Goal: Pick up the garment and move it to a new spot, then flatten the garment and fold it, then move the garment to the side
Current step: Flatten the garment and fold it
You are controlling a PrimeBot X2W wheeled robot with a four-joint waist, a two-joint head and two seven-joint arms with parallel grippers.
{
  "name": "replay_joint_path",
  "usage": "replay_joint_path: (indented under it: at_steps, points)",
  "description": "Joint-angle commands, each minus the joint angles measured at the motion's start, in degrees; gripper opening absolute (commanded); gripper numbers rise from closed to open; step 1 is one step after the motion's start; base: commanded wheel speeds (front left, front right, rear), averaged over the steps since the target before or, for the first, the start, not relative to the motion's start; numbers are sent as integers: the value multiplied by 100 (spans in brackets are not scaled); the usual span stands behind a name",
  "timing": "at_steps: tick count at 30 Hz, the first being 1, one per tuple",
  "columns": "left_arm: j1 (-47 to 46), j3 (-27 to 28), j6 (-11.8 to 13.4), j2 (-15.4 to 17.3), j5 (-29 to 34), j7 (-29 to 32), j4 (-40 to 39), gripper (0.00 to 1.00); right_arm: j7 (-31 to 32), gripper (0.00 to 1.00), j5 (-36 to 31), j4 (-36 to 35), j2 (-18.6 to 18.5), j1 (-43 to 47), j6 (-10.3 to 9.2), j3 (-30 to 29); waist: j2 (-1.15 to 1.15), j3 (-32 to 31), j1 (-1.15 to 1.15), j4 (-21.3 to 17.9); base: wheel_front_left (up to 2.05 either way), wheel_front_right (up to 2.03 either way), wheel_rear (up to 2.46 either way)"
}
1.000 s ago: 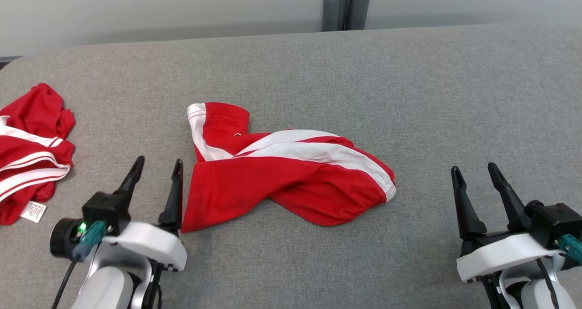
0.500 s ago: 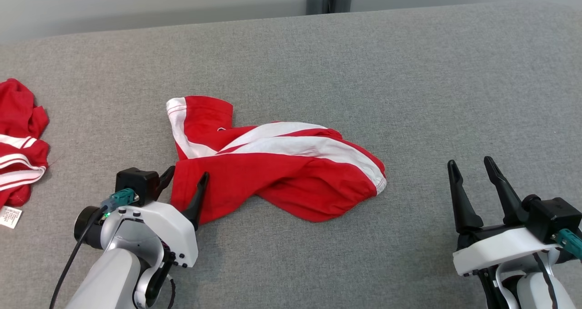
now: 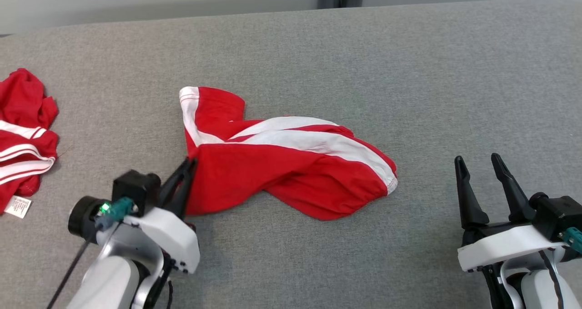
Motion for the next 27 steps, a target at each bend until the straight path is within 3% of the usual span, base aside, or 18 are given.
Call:
replay_joint_path:
  at_steps: [1,8,21,23,27]
  points:
    - [152,-29,24,63,55,-20,-100,0,-40,100,-10,-7,-26,-55,1,-11,0,25,0,49,0,0,0]
    - [873,-273,96,13,13,-112,-505,0,5,100,-42,-47,-28,-98,1,-59,0,117,0,291,0,0,0]
    - [1064,-154,183,-359,-337,-667,390,0,75,100,-92,-90,-29,-156,1,-53,0,115,0,409,0,0,0]
    - [998,-55,228,-427,-385,-845,445,100,84,100,-101,-93,-30,-133,1,-63,0,91,0,393,0,0,0]
    - [912,120,272,-548,-488,-1223,422,100,109,100,-121,-94,-28,-73,1,-66,0,6,0,337,0,0,0]
